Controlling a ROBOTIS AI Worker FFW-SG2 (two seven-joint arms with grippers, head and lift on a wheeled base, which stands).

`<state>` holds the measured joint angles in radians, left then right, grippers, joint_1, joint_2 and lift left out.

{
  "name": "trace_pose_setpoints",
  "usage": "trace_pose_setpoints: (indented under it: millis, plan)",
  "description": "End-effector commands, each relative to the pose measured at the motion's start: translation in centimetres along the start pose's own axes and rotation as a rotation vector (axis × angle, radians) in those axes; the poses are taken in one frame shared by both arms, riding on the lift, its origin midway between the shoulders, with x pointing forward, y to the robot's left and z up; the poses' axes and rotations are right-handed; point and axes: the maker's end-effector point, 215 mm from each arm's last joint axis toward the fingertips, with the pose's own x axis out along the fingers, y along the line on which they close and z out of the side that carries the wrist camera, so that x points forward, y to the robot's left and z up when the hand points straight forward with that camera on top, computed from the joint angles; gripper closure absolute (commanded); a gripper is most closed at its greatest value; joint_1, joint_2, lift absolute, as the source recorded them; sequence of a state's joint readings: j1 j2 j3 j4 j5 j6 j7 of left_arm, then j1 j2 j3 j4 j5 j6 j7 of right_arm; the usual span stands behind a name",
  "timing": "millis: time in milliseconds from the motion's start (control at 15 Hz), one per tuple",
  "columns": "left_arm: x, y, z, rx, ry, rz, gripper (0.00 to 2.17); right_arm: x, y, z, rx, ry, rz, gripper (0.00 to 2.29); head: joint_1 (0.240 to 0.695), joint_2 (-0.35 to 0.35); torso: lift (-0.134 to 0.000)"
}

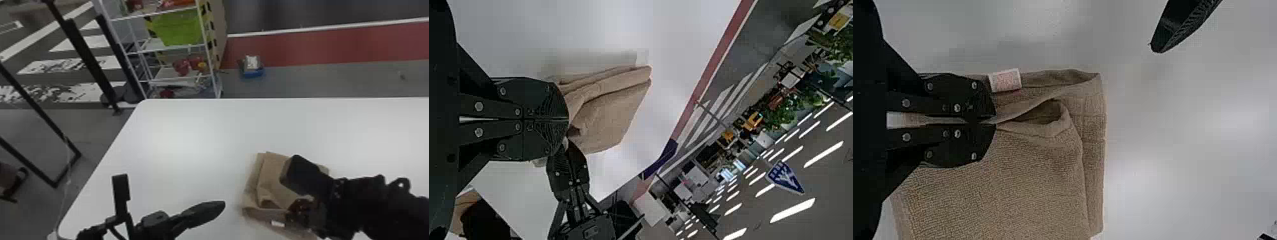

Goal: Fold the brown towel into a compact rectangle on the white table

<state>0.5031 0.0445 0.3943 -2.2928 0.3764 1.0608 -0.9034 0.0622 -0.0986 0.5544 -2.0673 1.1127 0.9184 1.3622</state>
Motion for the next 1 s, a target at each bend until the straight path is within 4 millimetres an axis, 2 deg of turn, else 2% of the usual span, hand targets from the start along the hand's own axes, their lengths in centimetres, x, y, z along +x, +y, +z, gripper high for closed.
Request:
trace_pose_setpoints:
  millis: [0, 267, 600, 800, 933]
  plan:
    - [-0.5, -0.2, -0.2, 0.003, 0.002, 0.006, 1.36, -1.5, -0.7, 0.7, 0.002, -0.032, -0.025, 1.69, 0.695, 0.266, -0.123]
    - [-1.2, -0.8, -0.5, -0.007, 0.014, 0.001, 1.36, -3.8, -2.9, 1.3, 0.010, -0.073, -0.080, 1.69, 0.695, 0.256, -0.123]
    - [-1.2, -0.9, -0.9, -0.021, 0.027, 0.000, 1.36, -5.8, -5.8, 1.9, 0.026, -0.121, -0.117, 1.68, 0.695, 0.231, -0.123]
    - [-0.8, -1.4, -1.3, -0.030, 0.033, -0.019, 1.36, -6.6, -6.9, 2.9, 0.027, -0.146, -0.131, 1.68, 0.695, 0.208, -0.123]
    - [-0.2, -2.1, -1.6, -0.054, 0.017, -0.064, 1.36, -6.5, -6.6, 3.6, 0.022, -0.163, -0.115, 1.68, 0.695, 0.201, -0.123]
